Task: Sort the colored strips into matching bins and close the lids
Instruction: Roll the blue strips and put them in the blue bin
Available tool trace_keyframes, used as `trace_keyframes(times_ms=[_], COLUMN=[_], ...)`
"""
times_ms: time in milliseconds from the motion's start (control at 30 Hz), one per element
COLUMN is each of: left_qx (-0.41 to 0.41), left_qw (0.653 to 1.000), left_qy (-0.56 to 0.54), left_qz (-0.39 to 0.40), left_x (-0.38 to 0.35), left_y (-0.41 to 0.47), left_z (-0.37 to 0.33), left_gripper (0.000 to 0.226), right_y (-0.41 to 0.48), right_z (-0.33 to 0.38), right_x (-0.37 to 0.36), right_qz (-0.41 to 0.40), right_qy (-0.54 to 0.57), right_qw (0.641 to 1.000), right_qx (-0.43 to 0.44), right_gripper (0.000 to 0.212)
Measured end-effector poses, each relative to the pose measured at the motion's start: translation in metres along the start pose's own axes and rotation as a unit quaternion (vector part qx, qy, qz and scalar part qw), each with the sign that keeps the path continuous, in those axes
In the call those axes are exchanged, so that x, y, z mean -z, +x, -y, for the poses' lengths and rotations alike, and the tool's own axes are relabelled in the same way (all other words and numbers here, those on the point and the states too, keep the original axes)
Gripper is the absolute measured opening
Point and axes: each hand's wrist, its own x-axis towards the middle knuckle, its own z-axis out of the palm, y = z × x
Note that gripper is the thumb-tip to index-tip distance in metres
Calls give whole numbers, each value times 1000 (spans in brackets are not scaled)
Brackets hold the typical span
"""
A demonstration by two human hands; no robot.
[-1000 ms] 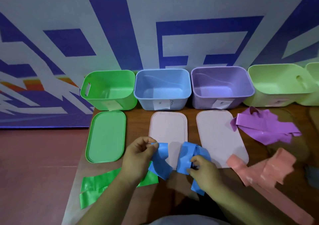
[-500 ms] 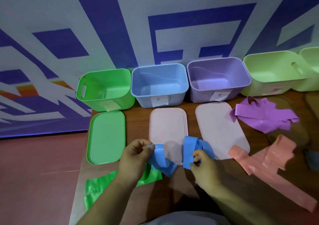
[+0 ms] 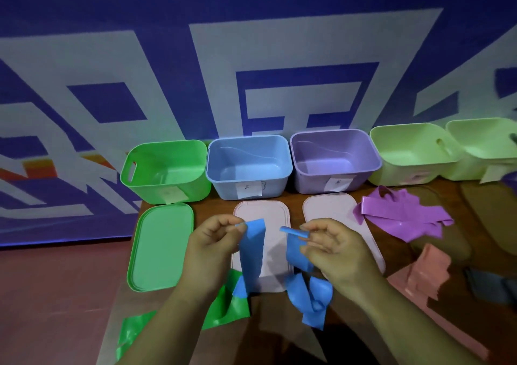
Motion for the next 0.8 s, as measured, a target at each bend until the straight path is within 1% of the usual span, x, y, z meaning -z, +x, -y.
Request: trace_keyframes(times_ms=[100, 200, 300, 400, 500, 567, 800], left_qx=[-35, -48, -61, -68, -73, -75, -61], left_qw=[999, 998, 997, 996, 995, 995, 995], left_qy=[0, -13, -23, -37, -43, -44, -65], left_qz=[-16, -32, -39, -42, -48, -46, -34], left_x=[-9, -15, -22, -30, -38, -43, -58], left_y=[-2, -4, -6, -9, -13, -14, -19], left_z=[-17, -29, -41, -52, -61, -67, -79], left_gripper=[17, 15, 9, 10, 11, 11, 11], right_y=[-5, -7, -6, -6, -3, -2, -4], right_z=[23, 41, 55, 66, 74, 79, 89], right_x=[3, 8, 13, 18, 25, 28, 38], right_qz=[20, 31, 25, 20, 15, 28, 38], right_qy=[-1, -38, -59, -90, -93, -84, -95], right_qw=[999, 995, 989, 981, 979, 980, 979], right_qx=[40, 92, 131, 171, 183, 176, 176], right_gripper=[28, 20, 23, 22, 24, 29, 25])
